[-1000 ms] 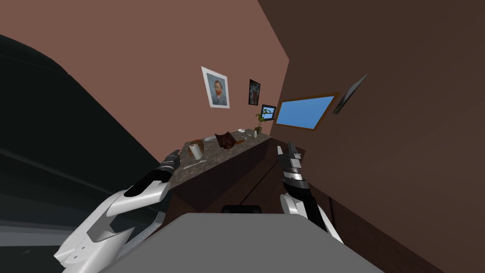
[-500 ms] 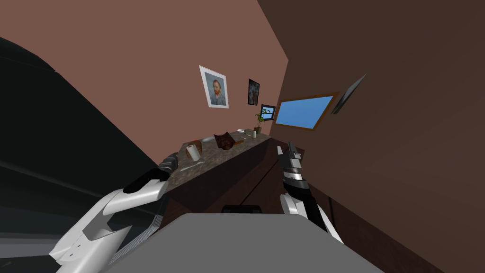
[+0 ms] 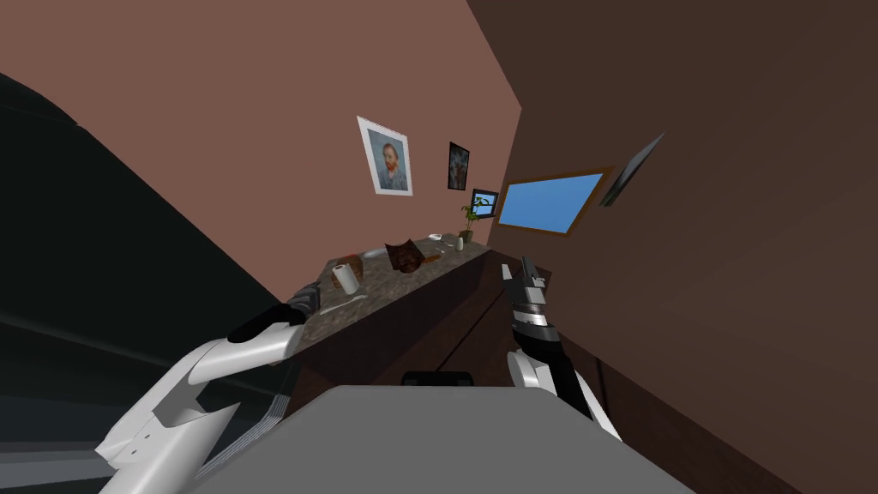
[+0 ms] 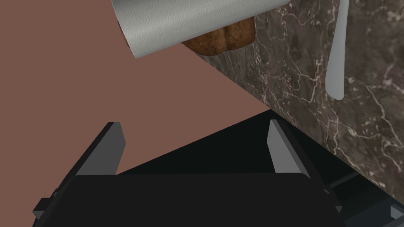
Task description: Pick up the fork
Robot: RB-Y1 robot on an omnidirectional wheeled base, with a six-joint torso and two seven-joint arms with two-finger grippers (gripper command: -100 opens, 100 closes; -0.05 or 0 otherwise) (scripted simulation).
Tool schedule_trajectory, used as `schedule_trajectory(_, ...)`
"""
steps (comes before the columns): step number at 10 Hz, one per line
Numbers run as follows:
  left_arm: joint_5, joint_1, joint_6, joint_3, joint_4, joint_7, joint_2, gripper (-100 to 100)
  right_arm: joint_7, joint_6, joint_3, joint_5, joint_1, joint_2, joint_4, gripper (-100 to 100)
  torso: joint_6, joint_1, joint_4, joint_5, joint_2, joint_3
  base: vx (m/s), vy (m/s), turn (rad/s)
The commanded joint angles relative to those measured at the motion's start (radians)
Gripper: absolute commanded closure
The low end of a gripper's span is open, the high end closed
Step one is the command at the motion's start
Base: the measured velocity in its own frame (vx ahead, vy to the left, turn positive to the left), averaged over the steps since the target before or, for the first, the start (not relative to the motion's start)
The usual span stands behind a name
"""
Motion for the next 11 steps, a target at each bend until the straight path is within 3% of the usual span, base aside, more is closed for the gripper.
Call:
schedule_trajectory(1,0.022,-0.009,0.05,0.008,0.016,0.001,0.013,-100,0.0,0.0,0.0,0.0,0.0,0.0,0.0,0,0.0,0.0,0.0,0.0,0.0,0.0,0.048,-0.009,-0.003)
schedule_trajectory(7,0.066,-0.031,0.214,0.019,0.058,0.001,0.037,-100,0.0,0.0,0.0,0.0,0.0,0.0,0.0,0,0.0,0.0,0.0,0.0,-0.001,0.0,0.057,-0.007,0.005)
schedule_trajectory(8,0.066,-0.031,0.22,0.019,0.058,0.001,0.037,-100,0.0,0.0,0.0,0.0,0.0,0.0,0.0,0,0.0,0.0,0.0,0.0,-0.001,-0.001,0.029,-0.009,0.001)
schedule_trajectory(11,0.109,-0.052,0.315,0.024,0.099,0.0,0.059,-100,0.0,0.0,0.0,0.0,0.0,0.0,0.0,0,0.0,0.001,0.0,0.0,-0.002,-0.001,0.069,0.001,0.019)
